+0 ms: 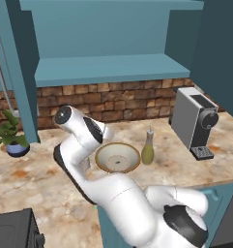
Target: Retrieve the bottle and the shaker from the cabinet and place them next to the mixing bowl on the counter. Then add garlic from the fridge to the mixing bowl.
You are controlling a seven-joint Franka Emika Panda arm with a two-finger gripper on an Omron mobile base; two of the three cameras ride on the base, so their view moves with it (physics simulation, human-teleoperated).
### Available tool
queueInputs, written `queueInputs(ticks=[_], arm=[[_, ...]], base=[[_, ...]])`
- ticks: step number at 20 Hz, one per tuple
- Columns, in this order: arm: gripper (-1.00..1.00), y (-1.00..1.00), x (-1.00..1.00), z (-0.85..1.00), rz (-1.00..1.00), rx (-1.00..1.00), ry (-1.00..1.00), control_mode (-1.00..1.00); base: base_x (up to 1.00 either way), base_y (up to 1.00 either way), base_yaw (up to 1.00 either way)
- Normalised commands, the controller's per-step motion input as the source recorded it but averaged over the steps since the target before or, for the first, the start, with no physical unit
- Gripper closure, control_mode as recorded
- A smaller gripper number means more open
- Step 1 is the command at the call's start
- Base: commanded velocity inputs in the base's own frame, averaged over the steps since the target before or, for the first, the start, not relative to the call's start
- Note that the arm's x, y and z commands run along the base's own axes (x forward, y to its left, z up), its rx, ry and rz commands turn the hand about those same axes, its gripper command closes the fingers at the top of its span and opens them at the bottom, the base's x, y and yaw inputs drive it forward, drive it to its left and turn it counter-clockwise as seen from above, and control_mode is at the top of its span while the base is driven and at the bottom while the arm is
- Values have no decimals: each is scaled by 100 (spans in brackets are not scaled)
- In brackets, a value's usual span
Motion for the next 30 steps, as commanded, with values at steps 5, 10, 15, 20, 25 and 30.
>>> queueInputs(ticks=[5, 10, 15, 20, 25, 30], arm=[[-100, -40, -1, 16, 30, 10, 0, -100], [-100, -53, 0, 0, 49, 1, 0, -100], [-100, -67, 0, 0, 52, 0, 0, -100], [-100, -20, -35, 20, 26, 0, -3, -100], [-100, 0, -100, 77, -1, 0, -10, -100], [-100, -7, -100, 73, -8, 2, -1, -100]], base=[[0, 0, 0], [0, 0, 0], [0, 0, 0], [0, 0, 0], [0, 0, 0], [0, 0, 0]])
